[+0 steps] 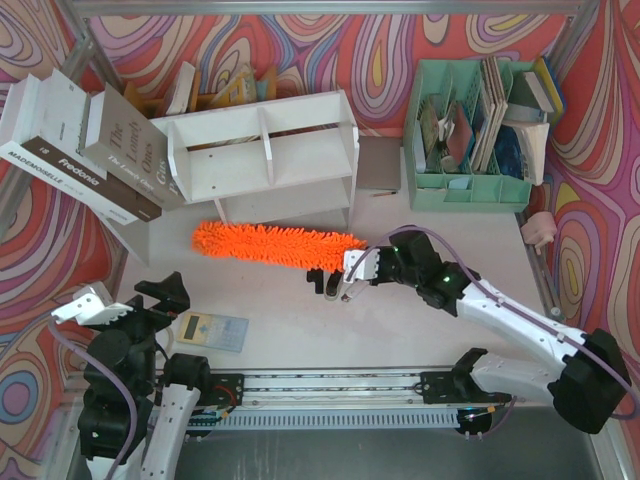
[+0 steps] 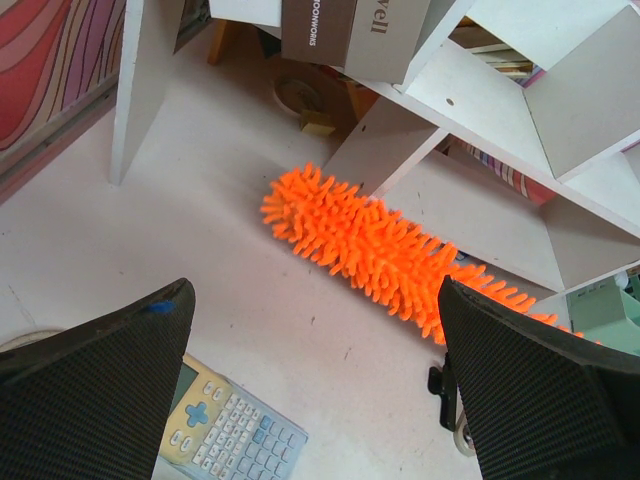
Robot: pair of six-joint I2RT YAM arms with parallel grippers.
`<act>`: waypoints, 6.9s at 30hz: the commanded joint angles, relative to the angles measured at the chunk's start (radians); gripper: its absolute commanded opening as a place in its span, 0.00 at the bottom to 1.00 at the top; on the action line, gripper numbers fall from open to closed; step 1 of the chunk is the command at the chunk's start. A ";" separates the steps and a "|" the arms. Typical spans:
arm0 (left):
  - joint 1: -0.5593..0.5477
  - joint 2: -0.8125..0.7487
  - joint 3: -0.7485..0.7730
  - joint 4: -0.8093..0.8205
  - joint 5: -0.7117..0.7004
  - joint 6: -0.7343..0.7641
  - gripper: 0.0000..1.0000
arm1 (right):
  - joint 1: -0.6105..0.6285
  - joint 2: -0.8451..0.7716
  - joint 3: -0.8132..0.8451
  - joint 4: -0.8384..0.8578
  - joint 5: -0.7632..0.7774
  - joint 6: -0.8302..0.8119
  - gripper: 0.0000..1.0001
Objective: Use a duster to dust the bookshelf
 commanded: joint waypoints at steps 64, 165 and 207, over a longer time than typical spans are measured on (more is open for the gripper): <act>-0.012 -0.014 -0.013 0.015 -0.020 -0.003 0.99 | -0.087 0.053 0.068 0.114 -0.059 -0.115 0.00; -0.003 0.010 -0.008 0.009 -0.029 -0.003 0.99 | -0.092 -0.213 0.172 -0.302 -0.085 0.675 0.00; 0.008 0.031 -0.008 0.010 -0.023 -0.003 0.98 | 0.021 -0.247 0.036 -0.190 0.030 1.142 0.00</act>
